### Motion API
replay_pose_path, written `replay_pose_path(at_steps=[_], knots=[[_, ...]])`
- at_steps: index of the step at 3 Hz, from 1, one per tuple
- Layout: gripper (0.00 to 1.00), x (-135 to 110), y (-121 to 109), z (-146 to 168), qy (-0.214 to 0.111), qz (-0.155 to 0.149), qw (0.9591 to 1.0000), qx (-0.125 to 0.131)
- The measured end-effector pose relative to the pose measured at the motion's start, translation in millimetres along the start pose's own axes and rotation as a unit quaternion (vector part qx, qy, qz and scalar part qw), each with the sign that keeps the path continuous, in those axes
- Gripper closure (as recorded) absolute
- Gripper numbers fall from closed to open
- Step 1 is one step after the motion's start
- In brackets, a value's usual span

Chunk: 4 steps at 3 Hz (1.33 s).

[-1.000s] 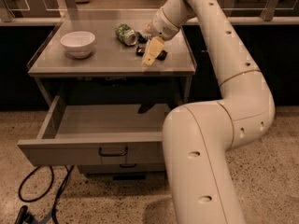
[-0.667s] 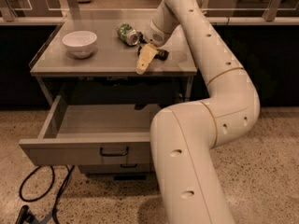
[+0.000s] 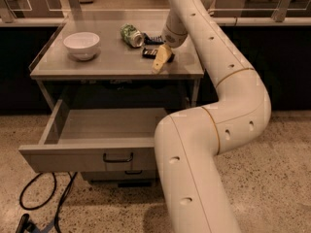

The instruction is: Place rxbar chocolate into top drawer

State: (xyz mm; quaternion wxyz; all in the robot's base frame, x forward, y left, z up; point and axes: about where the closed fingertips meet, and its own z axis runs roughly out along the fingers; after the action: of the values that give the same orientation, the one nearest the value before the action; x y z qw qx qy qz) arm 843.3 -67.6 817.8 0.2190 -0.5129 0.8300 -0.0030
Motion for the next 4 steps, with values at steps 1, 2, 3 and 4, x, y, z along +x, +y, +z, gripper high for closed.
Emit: replay_pose_path(at_steps=[1,2,3,4], knots=[[0.00,-1,1,1,-0.001,-0.001,1.0000,-0.001],[0.00,-1,17,20,-0.023,-0.016,0.9987,-0.042],[0.00,-2,18,21,-0.026,-0.018,0.9985,-0.044],[0.18,-2,18,21,-0.026,-0.018,0.9985,-0.044]])
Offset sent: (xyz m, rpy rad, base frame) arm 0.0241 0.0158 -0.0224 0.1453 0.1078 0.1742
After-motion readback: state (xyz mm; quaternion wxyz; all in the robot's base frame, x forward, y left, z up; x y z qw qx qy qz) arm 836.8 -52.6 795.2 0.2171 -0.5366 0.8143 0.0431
